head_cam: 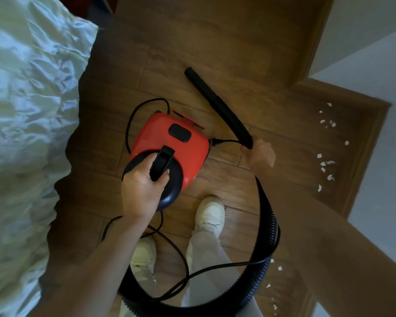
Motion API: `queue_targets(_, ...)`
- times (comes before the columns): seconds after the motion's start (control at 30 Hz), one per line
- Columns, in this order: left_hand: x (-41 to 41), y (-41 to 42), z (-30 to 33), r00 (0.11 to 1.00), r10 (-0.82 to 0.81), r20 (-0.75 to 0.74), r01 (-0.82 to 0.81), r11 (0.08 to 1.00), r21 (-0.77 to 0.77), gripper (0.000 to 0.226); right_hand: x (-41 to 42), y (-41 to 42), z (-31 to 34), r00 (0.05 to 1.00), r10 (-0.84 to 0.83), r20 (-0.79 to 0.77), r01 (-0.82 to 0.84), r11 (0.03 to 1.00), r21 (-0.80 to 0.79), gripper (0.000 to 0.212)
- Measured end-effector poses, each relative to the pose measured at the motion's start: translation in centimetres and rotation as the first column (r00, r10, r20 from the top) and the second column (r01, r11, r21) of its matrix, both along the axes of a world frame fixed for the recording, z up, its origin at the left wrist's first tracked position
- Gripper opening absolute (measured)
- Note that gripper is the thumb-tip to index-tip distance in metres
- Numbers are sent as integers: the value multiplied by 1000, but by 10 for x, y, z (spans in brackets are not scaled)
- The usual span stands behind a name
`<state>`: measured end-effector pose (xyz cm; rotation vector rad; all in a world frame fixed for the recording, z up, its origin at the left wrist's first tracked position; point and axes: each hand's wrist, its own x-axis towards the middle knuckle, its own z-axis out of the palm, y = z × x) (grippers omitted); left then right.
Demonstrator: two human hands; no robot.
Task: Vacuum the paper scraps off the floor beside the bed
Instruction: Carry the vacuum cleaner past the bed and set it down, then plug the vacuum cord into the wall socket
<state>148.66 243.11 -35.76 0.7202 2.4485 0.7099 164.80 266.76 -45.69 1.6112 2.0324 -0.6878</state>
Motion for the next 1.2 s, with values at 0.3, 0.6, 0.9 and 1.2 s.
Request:
queue_targets(0.3, -9, 14, 17, 984, -179, 14, 178, 963, -203, 53, 12, 10, 55, 903, 314, 294, -358, 927, 110, 22)
queue_targets(0.6, -18, 24, 107, 939, -335, -80, 327, 940, -96, 47, 7, -27, 171, 886, -238, -398, 280, 959, 50, 24)
queue_targets(0.9, -9, -32, 305, 910, -403, -98, 403, 915, -18, 39, -11, -147, 434, 533, -464, -708, 479, 855, -200, 16)
queue_targets(1.2, 2, -108, 471, 664, -618, -421, 621, 769, -149, 40, -20, -225, 662, 242, -460, -854, 471, 825, -311, 11)
